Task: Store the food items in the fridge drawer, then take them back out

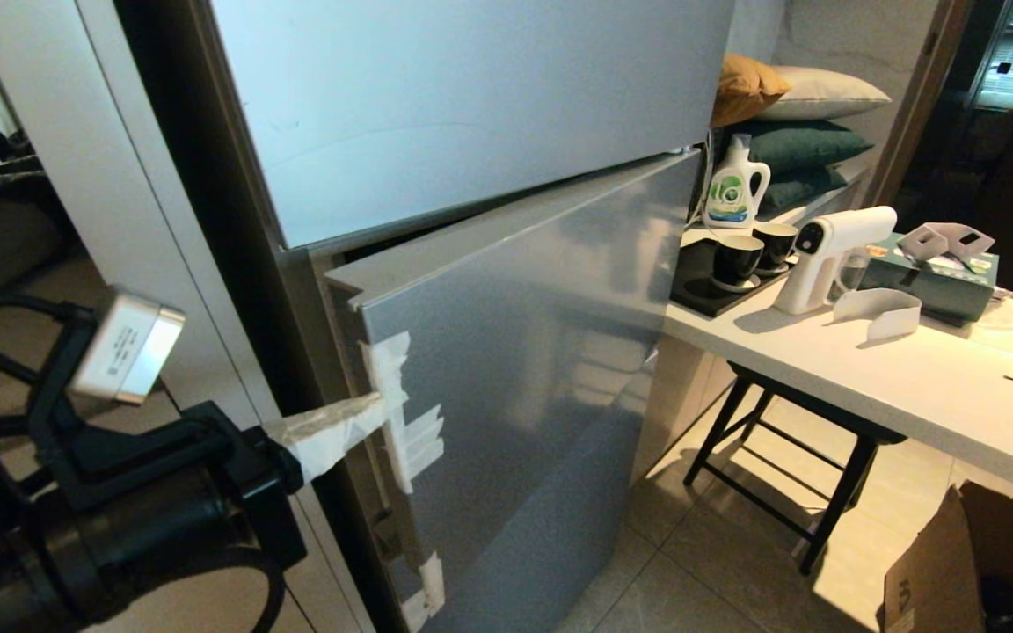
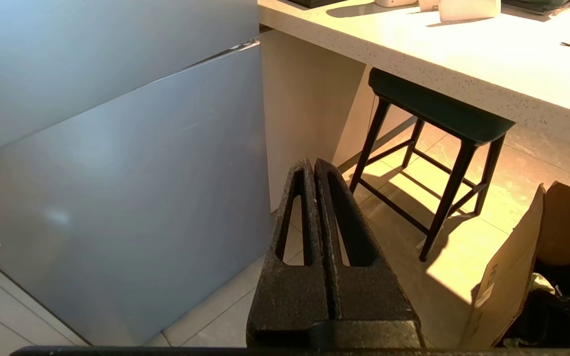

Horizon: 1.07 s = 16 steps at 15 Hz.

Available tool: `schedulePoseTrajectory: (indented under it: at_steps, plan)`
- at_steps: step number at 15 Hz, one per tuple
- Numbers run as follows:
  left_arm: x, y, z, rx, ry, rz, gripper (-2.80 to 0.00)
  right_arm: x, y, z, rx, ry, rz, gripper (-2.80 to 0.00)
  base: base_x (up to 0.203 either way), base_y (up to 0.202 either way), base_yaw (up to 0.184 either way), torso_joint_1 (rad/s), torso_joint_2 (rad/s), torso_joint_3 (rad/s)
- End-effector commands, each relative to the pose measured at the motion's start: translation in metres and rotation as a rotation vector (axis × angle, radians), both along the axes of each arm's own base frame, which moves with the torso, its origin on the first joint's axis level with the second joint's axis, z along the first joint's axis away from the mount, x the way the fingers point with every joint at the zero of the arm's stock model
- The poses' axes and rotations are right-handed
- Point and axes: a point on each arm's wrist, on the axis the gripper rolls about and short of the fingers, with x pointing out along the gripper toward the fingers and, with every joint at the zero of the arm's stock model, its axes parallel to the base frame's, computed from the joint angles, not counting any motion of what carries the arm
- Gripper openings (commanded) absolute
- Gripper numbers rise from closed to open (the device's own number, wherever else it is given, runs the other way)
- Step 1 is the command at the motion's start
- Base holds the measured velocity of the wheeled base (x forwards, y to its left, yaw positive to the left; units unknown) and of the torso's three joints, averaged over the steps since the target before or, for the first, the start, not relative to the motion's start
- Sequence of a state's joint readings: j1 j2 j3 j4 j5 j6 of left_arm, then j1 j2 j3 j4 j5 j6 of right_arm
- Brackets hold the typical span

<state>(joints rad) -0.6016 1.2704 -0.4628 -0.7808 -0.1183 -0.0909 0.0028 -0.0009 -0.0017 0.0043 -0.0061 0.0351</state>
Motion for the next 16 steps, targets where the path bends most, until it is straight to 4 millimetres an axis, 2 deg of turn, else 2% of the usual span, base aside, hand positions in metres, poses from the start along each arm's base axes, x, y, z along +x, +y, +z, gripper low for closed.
schedulePoseTrajectory:
  at_steps: [1,5,8,12,16]
  plan:
    - [-0.006,-0.006,0.002,-0.009,-0.010,-0.042,-2.80,0.000,0.000,0.000,0.000,0.001,0.000,-2.80,0.000,0.000,0.000,0.000,0.00,0.000]
    - [-0.018,-0.019,0.004,-0.009,-0.020,-0.134,-2.80,0.000,0.000,0.000,0.000,0.001,0.000,-2.80,0.000,0.000,0.000,0.000,0.00,0.000]
    - [-0.017,-0.008,0.014,-0.034,-0.056,-0.044,-2.80,0.000,0.000,0.000,0.000,0.001,0.000,-2.80,0.000,0.000,0.000,0.000,0.00,0.000]
    - [0.014,0.025,0.016,-0.014,-0.065,0.265,-2.80,0.000,0.000,0.000,0.000,0.001,0.000,-2.80,0.000,0.000,0.000,0.000,0.00,0.000]
    - [0.030,0.039,0.017,-0.006,-0.059,0.364,-2.80,0.000,0.000,0.000,0.000,0.001,0.000,-2.80,0.000,0.000,0.000,0.000,0.00,0.000]
